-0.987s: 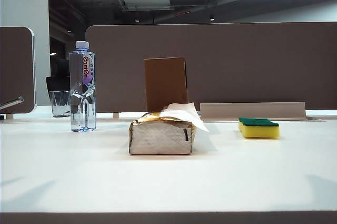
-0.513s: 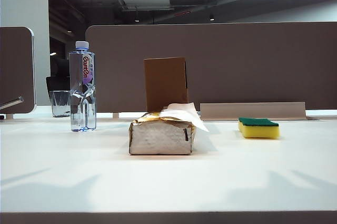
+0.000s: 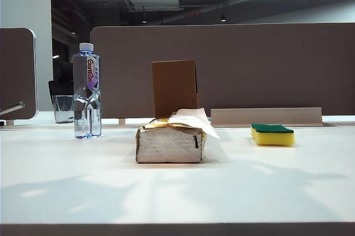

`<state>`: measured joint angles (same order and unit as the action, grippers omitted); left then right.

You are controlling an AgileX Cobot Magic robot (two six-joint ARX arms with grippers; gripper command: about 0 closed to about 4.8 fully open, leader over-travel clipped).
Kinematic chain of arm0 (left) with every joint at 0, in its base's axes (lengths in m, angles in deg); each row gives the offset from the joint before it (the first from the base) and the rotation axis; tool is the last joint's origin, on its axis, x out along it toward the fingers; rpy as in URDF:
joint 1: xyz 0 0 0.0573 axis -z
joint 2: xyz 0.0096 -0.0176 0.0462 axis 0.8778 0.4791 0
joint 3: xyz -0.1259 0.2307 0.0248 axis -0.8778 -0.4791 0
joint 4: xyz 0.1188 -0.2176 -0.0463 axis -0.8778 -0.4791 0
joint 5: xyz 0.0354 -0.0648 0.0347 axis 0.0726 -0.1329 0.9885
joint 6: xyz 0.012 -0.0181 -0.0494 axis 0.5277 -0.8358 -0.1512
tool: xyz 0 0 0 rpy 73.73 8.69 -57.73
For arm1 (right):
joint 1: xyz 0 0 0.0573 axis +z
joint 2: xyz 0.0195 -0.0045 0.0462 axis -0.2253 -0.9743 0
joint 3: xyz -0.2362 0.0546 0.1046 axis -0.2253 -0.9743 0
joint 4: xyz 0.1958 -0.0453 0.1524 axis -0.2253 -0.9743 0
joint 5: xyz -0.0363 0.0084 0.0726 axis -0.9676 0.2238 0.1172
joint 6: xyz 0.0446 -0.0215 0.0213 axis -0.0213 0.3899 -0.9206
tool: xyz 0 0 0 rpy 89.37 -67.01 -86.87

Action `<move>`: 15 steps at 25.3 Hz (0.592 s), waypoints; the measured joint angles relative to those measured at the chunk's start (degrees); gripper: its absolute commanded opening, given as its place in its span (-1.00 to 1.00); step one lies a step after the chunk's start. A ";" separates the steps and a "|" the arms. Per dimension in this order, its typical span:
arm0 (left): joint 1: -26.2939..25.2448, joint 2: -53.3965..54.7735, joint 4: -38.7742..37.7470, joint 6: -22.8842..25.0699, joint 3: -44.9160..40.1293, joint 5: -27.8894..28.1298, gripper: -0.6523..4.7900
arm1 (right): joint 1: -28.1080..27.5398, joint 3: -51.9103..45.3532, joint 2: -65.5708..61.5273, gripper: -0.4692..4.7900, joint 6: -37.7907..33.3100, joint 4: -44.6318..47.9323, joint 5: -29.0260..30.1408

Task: Move the sponge from right to left to wipe the table, avoiding obstacles on the table, and finally reaching the bottle of mineral water.

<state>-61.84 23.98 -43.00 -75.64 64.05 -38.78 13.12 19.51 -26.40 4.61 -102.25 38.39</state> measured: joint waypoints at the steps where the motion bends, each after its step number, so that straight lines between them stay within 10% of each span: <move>1: 0.00 0.42 -0.17 0.00 0.00 -0.37 0.53 | 0.00 1.16 -1.66 0.24 0.00 -0.42 0.39; 15: 0.02 11.80 -4.48 -0.15 9.77 -3.13 0.73 | -0.13 5.60 -30.99 0.43 -0.20 2.23 10.56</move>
<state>-61.82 35.78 -47.48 -75.79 73.82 -41.90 12.99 25.11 -57.39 4.41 -100.02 48.95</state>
